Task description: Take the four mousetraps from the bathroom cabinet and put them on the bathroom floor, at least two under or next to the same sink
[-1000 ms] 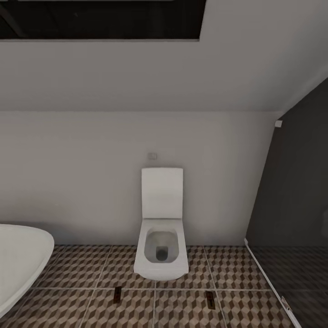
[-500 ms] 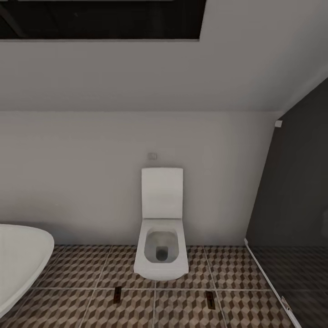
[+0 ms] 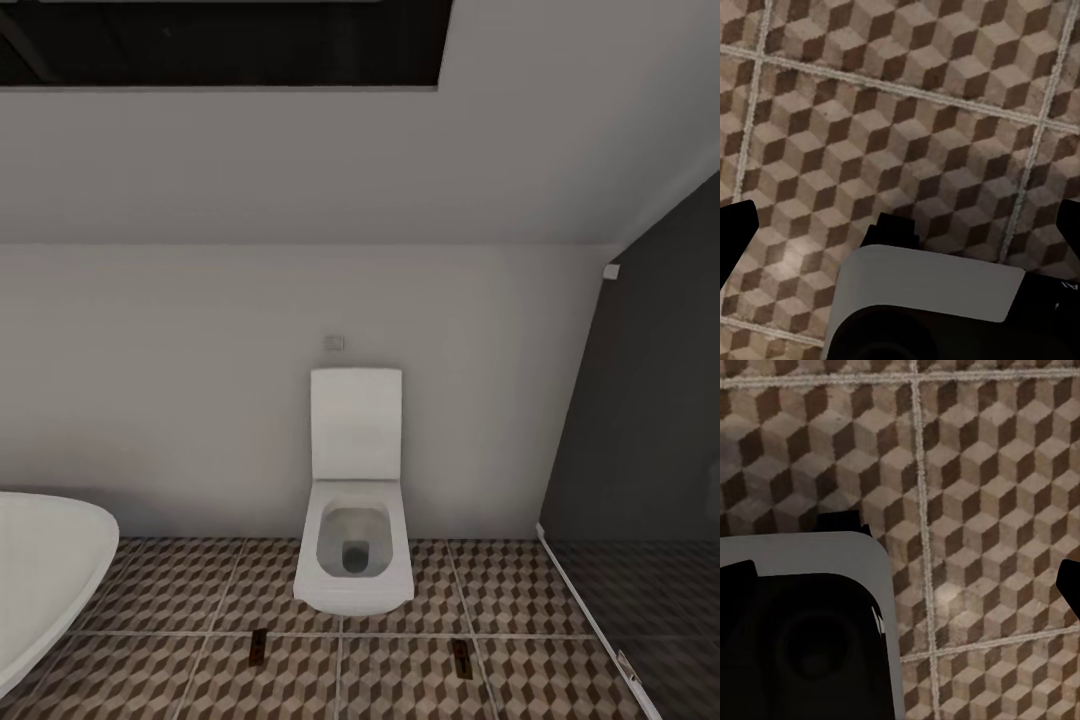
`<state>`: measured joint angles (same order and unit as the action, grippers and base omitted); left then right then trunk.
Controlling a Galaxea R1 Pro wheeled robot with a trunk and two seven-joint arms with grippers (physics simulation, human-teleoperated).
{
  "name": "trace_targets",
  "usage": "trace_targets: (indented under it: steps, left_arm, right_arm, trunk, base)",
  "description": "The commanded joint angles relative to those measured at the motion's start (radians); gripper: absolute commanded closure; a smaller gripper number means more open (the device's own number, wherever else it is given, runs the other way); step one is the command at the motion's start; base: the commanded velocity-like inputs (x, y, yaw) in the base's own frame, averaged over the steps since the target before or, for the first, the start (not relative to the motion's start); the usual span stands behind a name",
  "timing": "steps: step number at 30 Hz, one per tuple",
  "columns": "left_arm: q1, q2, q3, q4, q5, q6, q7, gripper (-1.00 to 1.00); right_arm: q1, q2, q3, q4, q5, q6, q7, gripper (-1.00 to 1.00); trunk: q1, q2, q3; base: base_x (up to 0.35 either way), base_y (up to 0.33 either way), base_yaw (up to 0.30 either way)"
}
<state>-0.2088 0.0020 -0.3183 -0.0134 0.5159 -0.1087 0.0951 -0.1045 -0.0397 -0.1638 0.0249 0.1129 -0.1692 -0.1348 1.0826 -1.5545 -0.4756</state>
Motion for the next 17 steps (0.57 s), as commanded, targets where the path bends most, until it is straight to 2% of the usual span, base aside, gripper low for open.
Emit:
trace_targets:
  steps: [1,17]
  left_arm:
    - [-0.001,0.0,-0.009,0.0,0.007,-0.002,0.003,-1.0]
    - [-0.001,0.0,-0.008,0.0,0.007,-0.002,0.003,-1.0]
  right_arm:
    - [-0.001,0.0,-0.008,0.003,0.01,-0.005,-0.003,-1.0]
    - [-0.001,0.0,-0.008,0.003,0.011,-0.005,-0.003,-1.0]
  trunk:
    - [0.0,-0.001,-0.001]
    - [0.0,-0.001,-0.001]
  base:
    - [0.0,0.0,0.0]
    - [0.0,0.0,0.0]
